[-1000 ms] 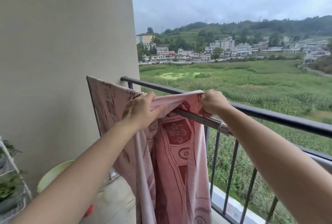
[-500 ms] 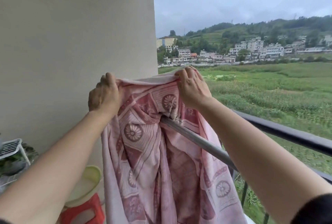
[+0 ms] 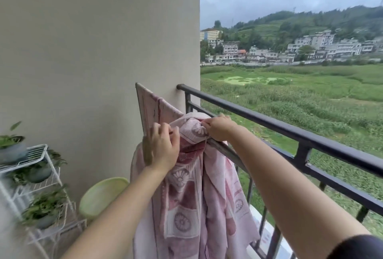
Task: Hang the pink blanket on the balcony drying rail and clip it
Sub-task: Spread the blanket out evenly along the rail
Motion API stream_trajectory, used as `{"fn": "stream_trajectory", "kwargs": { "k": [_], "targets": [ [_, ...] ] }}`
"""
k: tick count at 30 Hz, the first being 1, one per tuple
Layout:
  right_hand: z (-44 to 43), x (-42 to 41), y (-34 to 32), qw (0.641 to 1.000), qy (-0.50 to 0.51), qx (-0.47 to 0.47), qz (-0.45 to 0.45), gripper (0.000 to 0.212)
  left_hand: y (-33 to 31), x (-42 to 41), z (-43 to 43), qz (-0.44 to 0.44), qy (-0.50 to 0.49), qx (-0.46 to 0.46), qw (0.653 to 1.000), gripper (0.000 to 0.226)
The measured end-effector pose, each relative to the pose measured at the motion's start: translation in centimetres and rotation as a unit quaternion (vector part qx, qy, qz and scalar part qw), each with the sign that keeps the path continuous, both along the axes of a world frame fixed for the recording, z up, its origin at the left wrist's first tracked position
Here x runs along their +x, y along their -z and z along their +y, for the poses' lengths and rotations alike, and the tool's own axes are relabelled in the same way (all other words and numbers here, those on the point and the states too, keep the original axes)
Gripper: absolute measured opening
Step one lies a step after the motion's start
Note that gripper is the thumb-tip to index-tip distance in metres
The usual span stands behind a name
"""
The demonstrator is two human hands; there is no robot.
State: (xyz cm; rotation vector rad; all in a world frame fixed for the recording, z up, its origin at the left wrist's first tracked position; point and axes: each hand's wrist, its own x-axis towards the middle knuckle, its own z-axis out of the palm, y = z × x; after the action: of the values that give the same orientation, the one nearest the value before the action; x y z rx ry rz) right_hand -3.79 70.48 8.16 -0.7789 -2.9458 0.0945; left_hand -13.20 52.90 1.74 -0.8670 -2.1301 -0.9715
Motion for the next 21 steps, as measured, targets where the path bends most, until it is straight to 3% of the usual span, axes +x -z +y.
{"fn": "stream_trajectory", "kwargs": {
  "k": [1,3,5,7,9,11,13,16,17,21],
  "targets": [
    [-0.1,0.0,0.0,1.0,0.022,0.003,0.007,0.046,0.7,1.6,0.2,0.025,0.049,0.016,0.998,0.045],
    [-0.9,0.4,-0.1,0.999,0.024,0.011,0.021,0.044,2.2,4.0,0.8,0.057,0.077,-0.078,0.992,0.052],
    [-1.5,0.9,-0.3,0.999,0.006,0.022,0.038,0.037,3.3,4.7,1.1,0.026,0.056,-0.17,0.984,0.043],
    [-1.2,1.8,-0.8,1.0,0.003,-0.013,0.029,0.028,3.4,4.1,0.8,-0.038,0.075,-0.165,0.983,0.031],
    [-0.4,3.3,-1.4,0.986,0.028,-0.164,0.016,0.024,3.0,3.5,0.5,-0.061,0.11,-0.156,0.98,0.03],
    [-0.1,4.6,-1.7,0.94,0.032,-0.339,0.023,0.033,2.3,3.4,-0.2,-0.05,0.112,-0.161,0.979,0.028],
    [-0.1,5.5,-1.6,0.954,0.049,-0.294,0.03,0.034,1.0,3.7,-0.9,-0.053,0.12,-0.115,0.985,0.027],
    [-0.3,6.2,-2.2,0.996,0.076,-0.049,0.016,0.031,-2.2,3.4,-1.7,-0.061,0.13,-0.013,0.99,0.025],
    [-0.2,6.4,-2.6,0.994,0.092,-0.006,0.063,0.029,-3.5,3.2,-1.8,-0.059,0.127,0.018,0.99,0.023],
    [-0.6,6.3,-5.5,0.941,0.113,-0.039,0.317,0.03,-8.8,2.4,-1.6,-0.066,0.123,0.134,0.981,0.02]
  ]
}}
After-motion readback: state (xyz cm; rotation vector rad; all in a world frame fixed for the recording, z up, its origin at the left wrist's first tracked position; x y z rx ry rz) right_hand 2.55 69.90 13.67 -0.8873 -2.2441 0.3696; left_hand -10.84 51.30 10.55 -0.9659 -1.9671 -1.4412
